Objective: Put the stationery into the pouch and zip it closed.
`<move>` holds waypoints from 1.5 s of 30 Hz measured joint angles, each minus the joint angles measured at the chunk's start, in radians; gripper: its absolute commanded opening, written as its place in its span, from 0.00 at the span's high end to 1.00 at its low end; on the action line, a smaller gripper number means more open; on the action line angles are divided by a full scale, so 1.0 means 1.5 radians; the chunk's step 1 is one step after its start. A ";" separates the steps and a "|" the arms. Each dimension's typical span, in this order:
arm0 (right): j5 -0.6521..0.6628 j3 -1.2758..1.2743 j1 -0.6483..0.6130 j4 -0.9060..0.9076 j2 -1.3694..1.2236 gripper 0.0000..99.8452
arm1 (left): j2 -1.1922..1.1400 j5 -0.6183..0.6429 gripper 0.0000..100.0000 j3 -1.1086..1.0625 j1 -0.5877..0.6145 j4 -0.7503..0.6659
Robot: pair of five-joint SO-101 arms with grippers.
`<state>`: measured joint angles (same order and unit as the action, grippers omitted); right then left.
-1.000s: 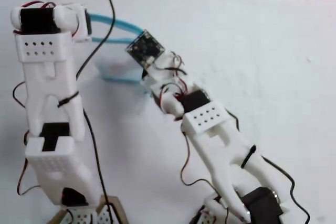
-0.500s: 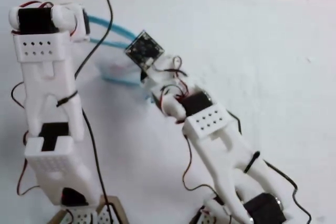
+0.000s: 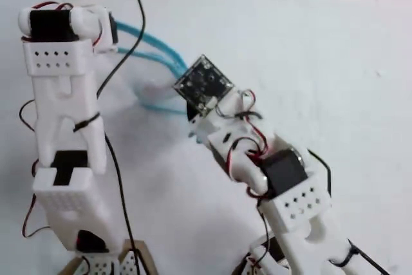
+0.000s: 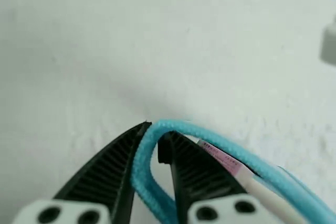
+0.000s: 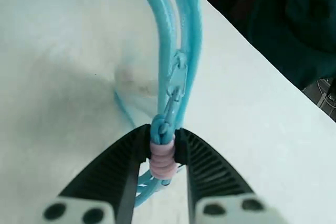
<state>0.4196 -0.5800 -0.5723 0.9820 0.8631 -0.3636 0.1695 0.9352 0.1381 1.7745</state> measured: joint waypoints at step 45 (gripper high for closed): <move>-0.080 0.190 0.102 0.200 0.122 0.88 | 0.003 0.003 0.98 0.006 -0.172 -0.001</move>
<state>0.3000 -0.2946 -0.4189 1.2827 1.0457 -0.3590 0.1741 0.9444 -0.1197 1.7729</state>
